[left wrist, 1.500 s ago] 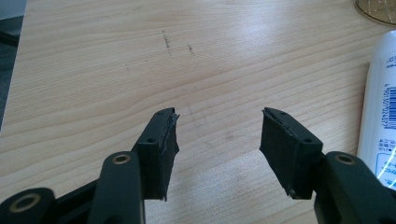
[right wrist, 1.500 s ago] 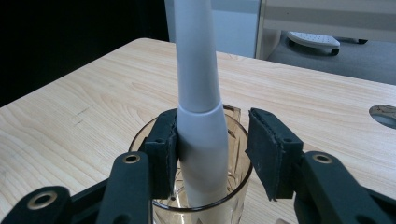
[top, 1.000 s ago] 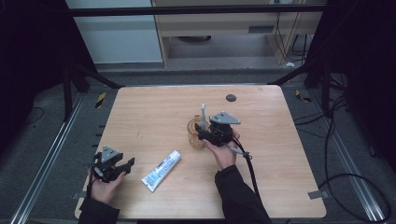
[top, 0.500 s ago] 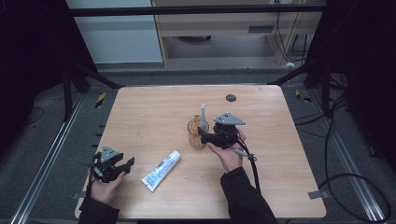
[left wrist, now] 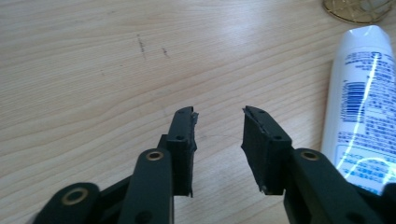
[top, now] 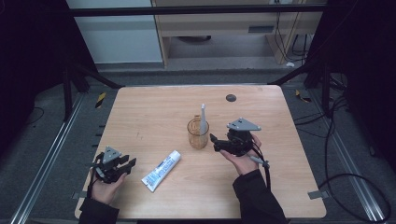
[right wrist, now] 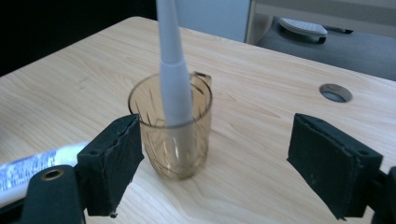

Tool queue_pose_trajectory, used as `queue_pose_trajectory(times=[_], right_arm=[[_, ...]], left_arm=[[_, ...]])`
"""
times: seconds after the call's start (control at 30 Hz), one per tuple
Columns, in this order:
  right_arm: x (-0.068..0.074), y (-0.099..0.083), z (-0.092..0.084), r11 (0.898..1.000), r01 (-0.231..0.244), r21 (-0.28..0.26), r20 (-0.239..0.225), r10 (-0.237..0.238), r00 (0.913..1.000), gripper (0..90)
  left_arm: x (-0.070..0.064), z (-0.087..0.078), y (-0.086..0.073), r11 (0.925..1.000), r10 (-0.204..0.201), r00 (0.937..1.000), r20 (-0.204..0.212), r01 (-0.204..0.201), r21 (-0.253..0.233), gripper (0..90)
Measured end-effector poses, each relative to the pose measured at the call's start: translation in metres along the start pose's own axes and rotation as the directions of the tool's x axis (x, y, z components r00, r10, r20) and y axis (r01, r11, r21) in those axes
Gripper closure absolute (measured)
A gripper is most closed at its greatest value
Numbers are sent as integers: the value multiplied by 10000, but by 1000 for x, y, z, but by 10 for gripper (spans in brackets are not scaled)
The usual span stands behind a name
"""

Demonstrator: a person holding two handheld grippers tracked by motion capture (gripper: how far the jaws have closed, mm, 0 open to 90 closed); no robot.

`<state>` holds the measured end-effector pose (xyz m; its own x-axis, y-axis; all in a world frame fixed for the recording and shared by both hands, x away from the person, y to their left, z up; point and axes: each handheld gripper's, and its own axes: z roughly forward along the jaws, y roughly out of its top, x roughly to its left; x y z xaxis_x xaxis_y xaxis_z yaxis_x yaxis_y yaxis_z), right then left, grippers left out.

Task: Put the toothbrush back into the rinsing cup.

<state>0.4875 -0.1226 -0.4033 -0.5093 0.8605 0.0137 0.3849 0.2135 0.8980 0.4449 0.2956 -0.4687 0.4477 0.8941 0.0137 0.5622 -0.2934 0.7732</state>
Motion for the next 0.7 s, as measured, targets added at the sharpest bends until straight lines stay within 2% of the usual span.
queue_pose_trajectory(times=[0.13, 0.3, 0.4, 0.7], right_arm=[[-10, -6, -11, 9999, -84, -59, 258, 85, 9996, 200], [-31, -26, -26, 9988, -417, 264, 571, 402, 9976, 215], [-38, -34, -30, 9981, -475, 385, 685, 447, 9966, 223], [-59, -60, -44, 9947, -725, 731, 931, 656, 9935, 251]], left_arm=[[-4, 2, 0, 9999, 32, 9996, 265, -36, 136, 698], [-12, 4, 1, 9987, 304, 9981, 538, -325, 384, 784], [-18, 7, 0, 9971, 424, 9964, 740, -469, 606, 810], [-32, 15, -2, 9869, 866, 9887, 1221, -1018, 1247, 865]])
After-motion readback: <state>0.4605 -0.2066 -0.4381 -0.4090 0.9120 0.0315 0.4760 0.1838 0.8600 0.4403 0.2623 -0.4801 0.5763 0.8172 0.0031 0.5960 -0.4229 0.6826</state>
